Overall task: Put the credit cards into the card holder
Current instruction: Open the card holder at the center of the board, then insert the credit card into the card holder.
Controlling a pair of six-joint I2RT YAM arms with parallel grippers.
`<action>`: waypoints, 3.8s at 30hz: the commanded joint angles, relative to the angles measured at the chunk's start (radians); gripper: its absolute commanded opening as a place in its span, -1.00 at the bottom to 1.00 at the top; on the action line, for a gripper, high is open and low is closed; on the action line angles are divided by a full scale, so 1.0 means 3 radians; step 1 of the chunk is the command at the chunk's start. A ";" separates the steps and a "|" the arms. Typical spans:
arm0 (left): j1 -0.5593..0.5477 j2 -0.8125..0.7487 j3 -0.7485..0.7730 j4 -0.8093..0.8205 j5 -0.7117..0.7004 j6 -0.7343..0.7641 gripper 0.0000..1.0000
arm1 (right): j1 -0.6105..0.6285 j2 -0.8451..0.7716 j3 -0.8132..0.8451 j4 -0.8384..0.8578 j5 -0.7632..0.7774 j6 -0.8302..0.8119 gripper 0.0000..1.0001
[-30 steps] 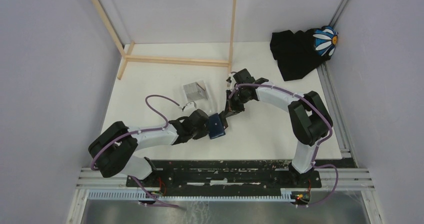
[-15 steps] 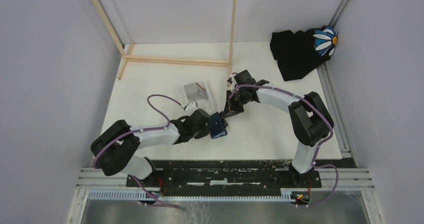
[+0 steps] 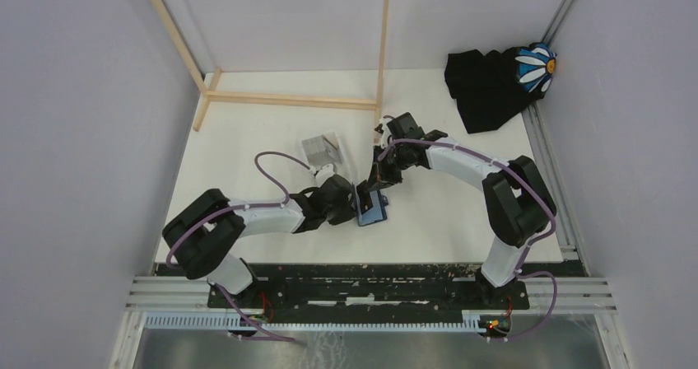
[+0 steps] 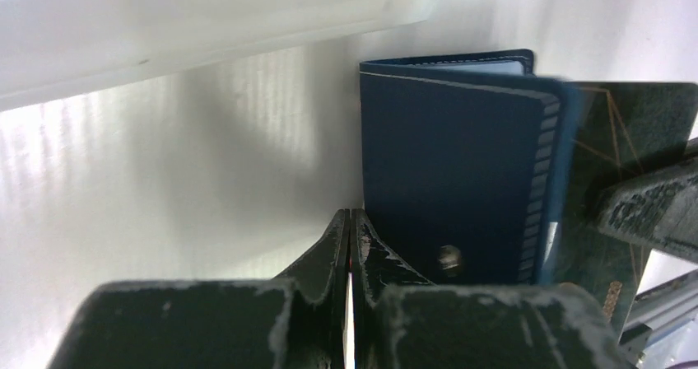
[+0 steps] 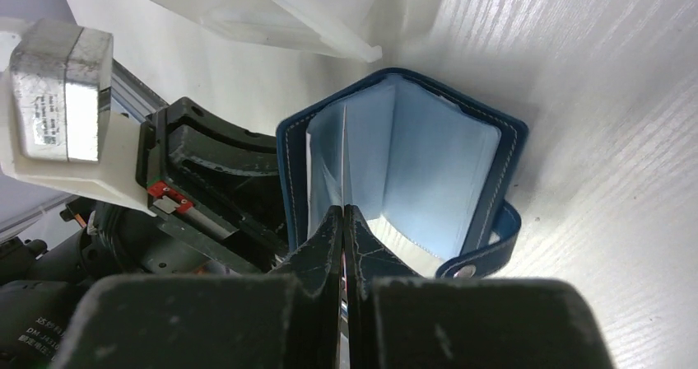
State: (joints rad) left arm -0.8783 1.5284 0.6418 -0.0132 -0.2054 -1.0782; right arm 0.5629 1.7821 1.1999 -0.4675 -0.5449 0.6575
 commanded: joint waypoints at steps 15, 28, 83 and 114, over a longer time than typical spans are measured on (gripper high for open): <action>-0.0084 0.0711 0.0132 0.0240 0.0634 0.0352 -0.90 | 0.0115 -0.0283 -0.0077 -0.0313 0.0402 -0.0363 -0.98; -0.0125 0.0478 -0.0100 -0.0101 0.0541 0.0199 -0.87 | 0.0491 -0.0215 -0.0049 -0.0520 0.1076 -0.0552 -0.98; -0.0217 0.0067 0.0421 -0.0824 0.0074 0.0182 -0.77 | 0.0870 -0.0253 0.0111 -0.0498 0.1475 -0.0370 -0.99; -0.0219 0.0001 0.0278 -0.1066 -0.0057 0.0192 -0.78 | 0.0348 -0.0219 -0.0150 -0.0246 0.0809 -0.0343 -0.99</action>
State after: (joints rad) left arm -0.9394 1.5227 0.7456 -0.2569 -0.1844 -1.0607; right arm 0.6754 1.7344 1.1801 -0.5934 -0.2325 0.5449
